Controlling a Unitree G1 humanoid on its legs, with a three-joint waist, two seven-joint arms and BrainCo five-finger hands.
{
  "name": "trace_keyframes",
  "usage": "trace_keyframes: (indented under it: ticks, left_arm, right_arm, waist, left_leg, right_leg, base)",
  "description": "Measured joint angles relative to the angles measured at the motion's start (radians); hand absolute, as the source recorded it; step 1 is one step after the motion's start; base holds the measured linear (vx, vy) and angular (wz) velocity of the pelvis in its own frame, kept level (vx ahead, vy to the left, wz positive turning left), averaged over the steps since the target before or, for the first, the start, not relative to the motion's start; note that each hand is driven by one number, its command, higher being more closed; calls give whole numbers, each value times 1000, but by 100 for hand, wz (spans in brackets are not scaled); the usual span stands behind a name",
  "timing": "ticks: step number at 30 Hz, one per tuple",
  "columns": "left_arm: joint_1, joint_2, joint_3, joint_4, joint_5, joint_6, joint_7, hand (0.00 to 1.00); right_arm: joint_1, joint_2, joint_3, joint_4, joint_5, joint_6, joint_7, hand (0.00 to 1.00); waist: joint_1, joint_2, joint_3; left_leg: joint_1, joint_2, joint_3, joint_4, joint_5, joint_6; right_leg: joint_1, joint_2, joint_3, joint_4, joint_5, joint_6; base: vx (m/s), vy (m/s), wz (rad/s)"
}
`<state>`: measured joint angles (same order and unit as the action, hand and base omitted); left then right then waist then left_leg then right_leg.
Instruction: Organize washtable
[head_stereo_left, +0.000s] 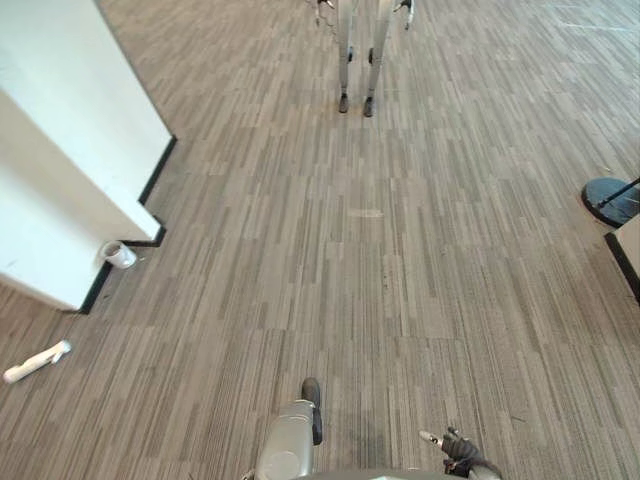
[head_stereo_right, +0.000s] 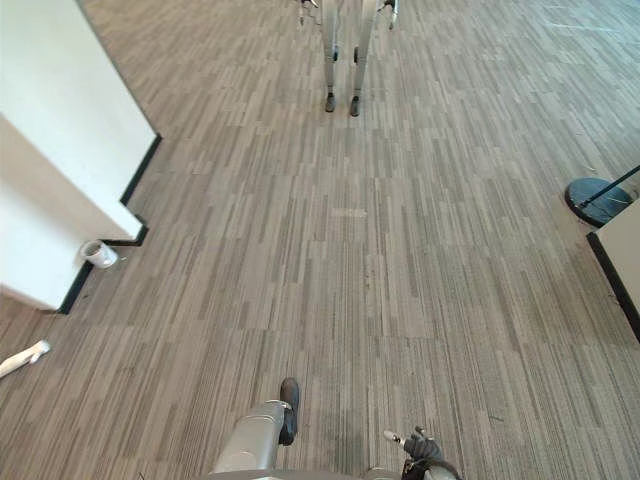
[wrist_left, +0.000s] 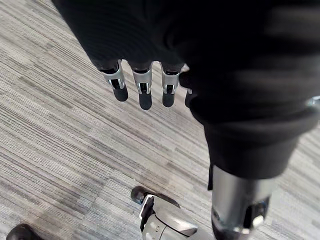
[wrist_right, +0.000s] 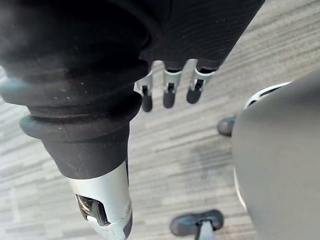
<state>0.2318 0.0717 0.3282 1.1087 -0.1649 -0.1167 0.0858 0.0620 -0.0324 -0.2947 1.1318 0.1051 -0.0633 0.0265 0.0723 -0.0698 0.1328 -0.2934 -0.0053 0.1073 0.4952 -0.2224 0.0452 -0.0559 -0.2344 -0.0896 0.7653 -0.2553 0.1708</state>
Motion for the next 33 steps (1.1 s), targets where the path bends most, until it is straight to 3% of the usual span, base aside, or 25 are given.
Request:
trace_keyframes:
  ticks: [1,4,5,8,9,10,11,12,14,15,16,18,19,21,24,25,26,27,28,31,32,33]
  left_arm:
    - [-23,20,-9,-1,1,3,2,0]
    - [-52,6,-8,-15,1,2,3,0]
    - [-63,0,-5,-23,1,2,2,0]
    - [-104,-31,30,-44,21,-2,4,0]
    - [-108,-42,39,-59,21,-3,4,0]
    - [-106,-49,50,-66,22,-4,6,0]
    - [-105,-62,79,-69,22,-4,8,0]
    - [-95,-80,105,-70,20,-3,12,0]
    - [-98,-108,145,-70,20,-3,22,0]
    - [-98,-119,161,-77,19,-2,24,0]
    - [-98,-139,185,-82,19,0,23,0]
    - [-97,-138,185,-84,18,1,24,0]
    - [-96,-135,180,-98,19,0,24,0]
    - [-95,-134,168,-109,18,-5,23,0]
    - [-92,-127,157,-117,-3,-12,22,0]
    - [-87,-128,155,-118,-3,-12,22,0]
    - [-84,-128,155,-118,-3,-13,21,0]
    - [-63,-127,157,-118,-15,-13,21,0]
    - [-50,-122,159,-118,-21,-12,20,0]
    - [-41,-74,157,-87,-24,-11,8,0]
    - [-47,-62,155,-76,-24,-10,3,0]
    - [-53,-55,154,-52,-24,-2,2,0]
  right_arm:
    - [-9,6,-13,2,-14,-3,-1,0]
    - [-14,7,-10,-16,-43,-7,-3,0]
    - [-15,6,-10,-35,-44,-8,-3,0]
    - [-10,9,-26,-106,-36,-9,-3,0]
    - [-9,12,-51,-109,-34,-7,-3,0]
    - [-8,15,-59,-109,-30,-7,-5,0]
    - [-4,15,-70,-109,-21,-6,-5,0]
    - [2,16,-69,-110,-16,-5,-5,0]
    - [9,6,-76,-124,-15,-4,-5,0]
    - [10,-1,-78,-129,-15,-3,-5,0]
    - [18,-11,-79,-144,-12,-4,-8,0]
    - [17,-10,-78,-136,-1,1,-27,0]
    - [28,-4,-79,-133,9,5,-35,0]
    - [42,2,-79,-133,15,5,-44,0]
    - [33,18,-86,-135,16,8,-44,0]
    - [38,27,-89,-134,15,7,-45,0]
    - [39,27,-88,-134,15,7,-44,0]
    - [39,33,-87,-126,15,7,-44,0]
    - [42,38,-87,-124,15,8,-44,0]
    - [53,80,-102,-84,9,5,-41,0]
    - [58,84,-121,-70,2,5,-39,0]
    - [49,82,-135,-54,2,6,-38,0]
  waist:
    - [-11,-1,15]
    - [-11,8,17]
    - [-13,20,23]
    - [-41,43,25]
    - [-51,45,24]
    - [-55,45,24]
    - [-56,46,23]
    - [-56,56,9]
    - [-57,87,-5]
    - [-56,108,-5]
    - [-53,136,-1]
    - [-49,148,6]
    - [-41,137,10]
    - [-27,132,11]
    - [-20,124,14]
    - [1,112,16]
    - [2,111,16]
    - [6,93,8]
    - [9,74,-5]
    - [-2,-1,-46]
    - [-1,-13,-49]
    - [-1,-9,-46]
  left_leg:
    - [98,-11,-19,-8,-42,17]
    - [262,5,-24,-90,-63,18]
    - [316,20,-24,-133,-71,12]
    - [420,61,-34,-216,-97,-27]
    - [447,71,-47,-233,-119,-51]
    - [466,75,-58,-240,-133,-59]
    - [500,85,-72,-245,-160,-71]
    - [532,109,-84,-226,-181,-77]
    - [436,177,-84,84,-150,-72]
    - [383,205,-85,210,-102,-69]
    - [237,283,-81,495,54,-71]
    - [122,320,-49,668,26,-83]
    - [71,298,-35,667,11,-98]
    - [9,271,1,585,-8,-94]
    - [-67,250,85,234,-12,-100]
    - [-67,229,84,-6,-1,-105]
    - [-66,228,81,-38,9,-106]
    - [-55,210,62,-56,117,-103]
    - [-56,190,55,-59,152,-89]
    - [-42,133,68,-3,92,-48]
    - [-8,121,80,-3,68,-44]
    - [50,106,87,-20,39,-37]
  right_leg:
    - [-66,14,23,243,2,6]
    - [-164,68,-13,305,-36,-63]
    - [-207,93,-40,255,-51,-91]
    - [-340,132,-25,-102,-32,-105]
    - [-352,128,20,-270,25,-117]
    - [-351,126,36,-330,53,-119]
    - [-351,118,50,-355,98,-110]
    - [-349,131,40,-285,172,-99]
    - [-315,160,-4,-187,96,-115]
    - [-296,171,-23,-180,71,-129]
    - [-238,206,-51,-188,27,-157]
    - [-129,237,-53,-254,14,-178]
    - [-45,236,-53,-320,13,-179]
    - [38,236,-52,-400,10,-182]
    - [145,238,-41,-487,-3,-172]
    - [184,230,-13,-507,-45,-159]
    - [190,229,-8,-507,-56,-155]
    - [210,217,15,-503,-89,-144]
    - [211,205,32,-502,-103,-137]
    - [185,154,105,-407,-87,-118]
    - [161,142,120,-307,-73,-95]
    - [112,131,115,-131,-16,-33]
  base:
    - [602,76,36]
    - [570,10,10]
    - [511,-50,-1]
    - [545,-94,22]
    - [528,-167,38]
    - [553,-199,47]
    - [630,-268,44]
    - [868,-404,56]
    - [727,-339,40]
    - [496,-213,14]
    - [610,-269,8]
    - [571,-247,0]
    - [548,-210,-2]
    - [465,-141,-2]
    - [502,-11,-18]
    - [341,54,-36]
    - [507,162,-53]
    - [358,164,-36]
    - [567,244,-43]
    - [529,188,-2]
    - [472,183,8]
    - [456,169,-1]
